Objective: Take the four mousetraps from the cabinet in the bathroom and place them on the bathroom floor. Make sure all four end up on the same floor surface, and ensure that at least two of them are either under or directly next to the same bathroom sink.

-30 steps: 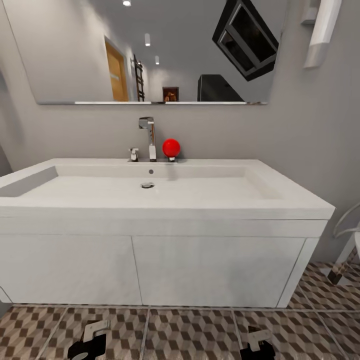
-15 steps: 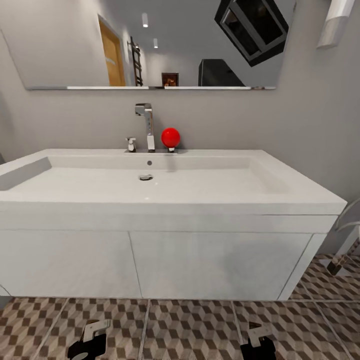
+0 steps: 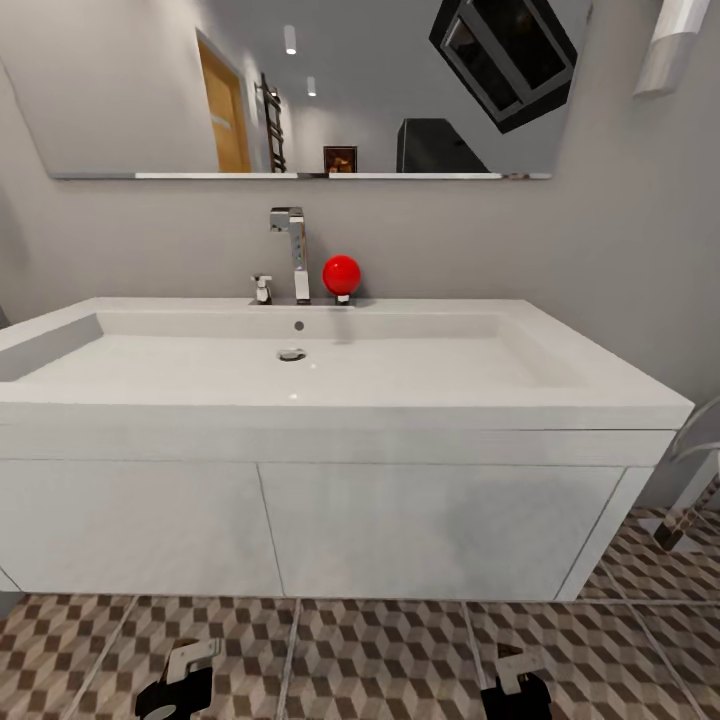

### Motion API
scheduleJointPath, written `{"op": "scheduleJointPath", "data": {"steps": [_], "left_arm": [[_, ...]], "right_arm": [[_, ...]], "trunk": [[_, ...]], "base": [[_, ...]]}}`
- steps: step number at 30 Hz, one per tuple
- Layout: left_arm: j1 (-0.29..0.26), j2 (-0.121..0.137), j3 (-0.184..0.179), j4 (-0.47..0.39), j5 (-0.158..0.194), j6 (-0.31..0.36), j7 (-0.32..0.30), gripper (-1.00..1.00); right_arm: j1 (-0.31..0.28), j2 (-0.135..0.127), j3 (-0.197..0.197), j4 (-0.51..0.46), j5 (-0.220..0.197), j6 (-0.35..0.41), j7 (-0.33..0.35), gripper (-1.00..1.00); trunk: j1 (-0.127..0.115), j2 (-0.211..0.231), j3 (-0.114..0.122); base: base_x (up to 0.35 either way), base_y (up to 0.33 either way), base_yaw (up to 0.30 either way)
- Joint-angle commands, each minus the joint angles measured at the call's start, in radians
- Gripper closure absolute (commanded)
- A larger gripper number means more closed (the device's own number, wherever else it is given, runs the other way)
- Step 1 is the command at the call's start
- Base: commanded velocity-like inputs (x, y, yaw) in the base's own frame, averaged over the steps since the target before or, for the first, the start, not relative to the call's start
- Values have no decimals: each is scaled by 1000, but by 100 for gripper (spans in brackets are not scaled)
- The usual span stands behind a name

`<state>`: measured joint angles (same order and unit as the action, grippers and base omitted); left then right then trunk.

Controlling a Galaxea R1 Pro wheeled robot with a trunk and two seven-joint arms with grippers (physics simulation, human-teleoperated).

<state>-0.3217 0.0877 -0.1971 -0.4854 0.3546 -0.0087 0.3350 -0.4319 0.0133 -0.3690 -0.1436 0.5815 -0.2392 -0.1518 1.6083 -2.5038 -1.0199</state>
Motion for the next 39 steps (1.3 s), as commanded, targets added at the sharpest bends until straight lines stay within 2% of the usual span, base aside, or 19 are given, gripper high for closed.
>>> {"op": "scheduleJointPath", "data": {"steps": [1,7,14,23,30,31,34,39], "left_arm": [[0,1,-9,-1,8,-1,7,100],[0,1,-17,-2,8,1,6,100],[0,8,-18,-13,9,4,7,100],[-2,11,-16,-69,9,9,8,100],[-35,12,-16,-71,7,17,1,100],[-46,12,-16,-71,7,40,0,100],[-86,9,-15,-76,13,178,1,100],[-103,6,-15,-94,12,225,-4,100]], "right_arm": [[-1,0,-8,1,9,-9,0,100],[-1,0,-8,-2,9,-17,3,100],[-2,5,-9,-70,9,-14,8,100],[-11,14,-7,-103,8,-11,12,100],[-11,14,-5,-102,9,-8,14,100],[-11,14,-5,-102,9,-8,14,100],[-11,14,-1,-104,9,-8,13,100],[-37,14,1,-106,9,0,12,100]], "trunk": [[0,-1,-5],[3,-2,-28],[6,-4,-55],[10,-6,-90],[13,-7,-117],[13,-7,-117],[13,-7,-117],[13,-7,-117]], "base": [[0,0,0],[0,0,0],[0,0,0],[0,0,0],[0,0,0],[0,0,0],[0,0,0],[0,0,0]]}}
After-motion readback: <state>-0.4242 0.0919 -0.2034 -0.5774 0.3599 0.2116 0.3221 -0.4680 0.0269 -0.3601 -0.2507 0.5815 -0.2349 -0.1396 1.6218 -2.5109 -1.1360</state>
